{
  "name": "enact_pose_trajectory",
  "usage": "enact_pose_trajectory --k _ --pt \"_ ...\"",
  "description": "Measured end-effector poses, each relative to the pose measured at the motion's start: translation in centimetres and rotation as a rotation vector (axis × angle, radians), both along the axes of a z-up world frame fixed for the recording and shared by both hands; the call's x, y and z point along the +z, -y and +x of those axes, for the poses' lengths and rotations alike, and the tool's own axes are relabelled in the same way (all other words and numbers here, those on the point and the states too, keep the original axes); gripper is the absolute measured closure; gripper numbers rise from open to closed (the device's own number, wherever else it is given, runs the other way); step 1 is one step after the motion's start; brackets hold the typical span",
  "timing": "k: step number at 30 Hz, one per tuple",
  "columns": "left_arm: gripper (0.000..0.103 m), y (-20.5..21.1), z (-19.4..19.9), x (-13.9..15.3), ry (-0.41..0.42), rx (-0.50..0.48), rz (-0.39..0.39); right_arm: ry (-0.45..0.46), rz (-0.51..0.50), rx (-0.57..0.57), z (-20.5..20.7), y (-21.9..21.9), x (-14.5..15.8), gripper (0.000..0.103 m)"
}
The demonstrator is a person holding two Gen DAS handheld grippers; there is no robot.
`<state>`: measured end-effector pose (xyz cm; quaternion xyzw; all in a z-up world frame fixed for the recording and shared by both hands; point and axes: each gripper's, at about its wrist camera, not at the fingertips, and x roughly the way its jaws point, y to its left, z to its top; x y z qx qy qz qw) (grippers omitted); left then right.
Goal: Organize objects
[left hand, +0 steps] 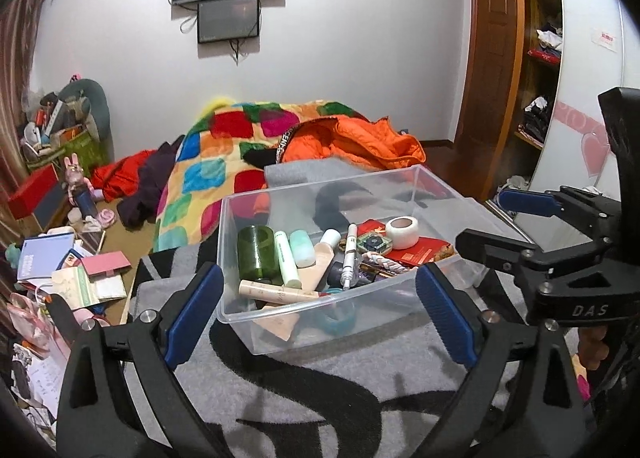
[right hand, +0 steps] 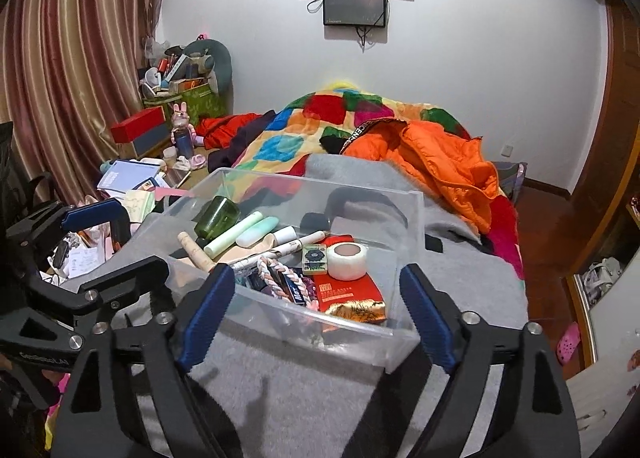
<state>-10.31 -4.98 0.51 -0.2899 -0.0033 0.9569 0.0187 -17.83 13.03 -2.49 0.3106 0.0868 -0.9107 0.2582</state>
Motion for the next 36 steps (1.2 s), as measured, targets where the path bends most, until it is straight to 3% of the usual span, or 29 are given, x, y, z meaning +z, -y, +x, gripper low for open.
enact_pose_trajectory --k 13,26,36 --pt "0.002 0.9 1.5 -1.5 -0.004 0.072 0.135 0.05 -0.032 -0.023 1.5 -1.7 -1.4 0.018" --pt "0.002 -0.7 2.3 -2.1 0.016 0.071 0.064 0.079 -0.06 -0.035 2.3 -2.6 -2.3 0.018" --pt "0.002 -1.3 2.6 -1.8 0.011 0.052 0.053 0.076 -0.073 -0.029 2.7 -2.7 -2.0 0.018"
